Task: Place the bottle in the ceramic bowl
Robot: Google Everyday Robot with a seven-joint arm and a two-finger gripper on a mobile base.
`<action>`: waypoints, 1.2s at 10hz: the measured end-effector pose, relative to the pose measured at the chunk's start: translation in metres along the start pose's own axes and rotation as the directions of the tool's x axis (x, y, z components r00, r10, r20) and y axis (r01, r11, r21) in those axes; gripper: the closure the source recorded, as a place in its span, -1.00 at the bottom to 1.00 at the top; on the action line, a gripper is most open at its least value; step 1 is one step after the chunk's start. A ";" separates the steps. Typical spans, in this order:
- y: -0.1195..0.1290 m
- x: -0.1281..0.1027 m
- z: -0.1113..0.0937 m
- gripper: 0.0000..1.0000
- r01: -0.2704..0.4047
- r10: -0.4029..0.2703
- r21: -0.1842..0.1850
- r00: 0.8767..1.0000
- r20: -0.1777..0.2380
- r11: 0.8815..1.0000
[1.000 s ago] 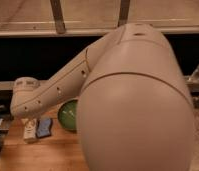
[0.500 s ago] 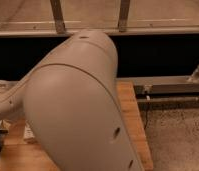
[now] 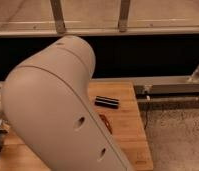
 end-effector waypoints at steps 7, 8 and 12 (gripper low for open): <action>-0.010 0.006 0.074 -0.60 -0.003 0.003 0.006 0.997 -0.078 1.000; -0.010 0.005 0.078 -0.60 -0.006 0.006 -0.004 0.996 -0.085 1.000; -0.003 0.004 0.099 -0.60 -0.042 0.033 -0.081 0.992 -0.118 0.996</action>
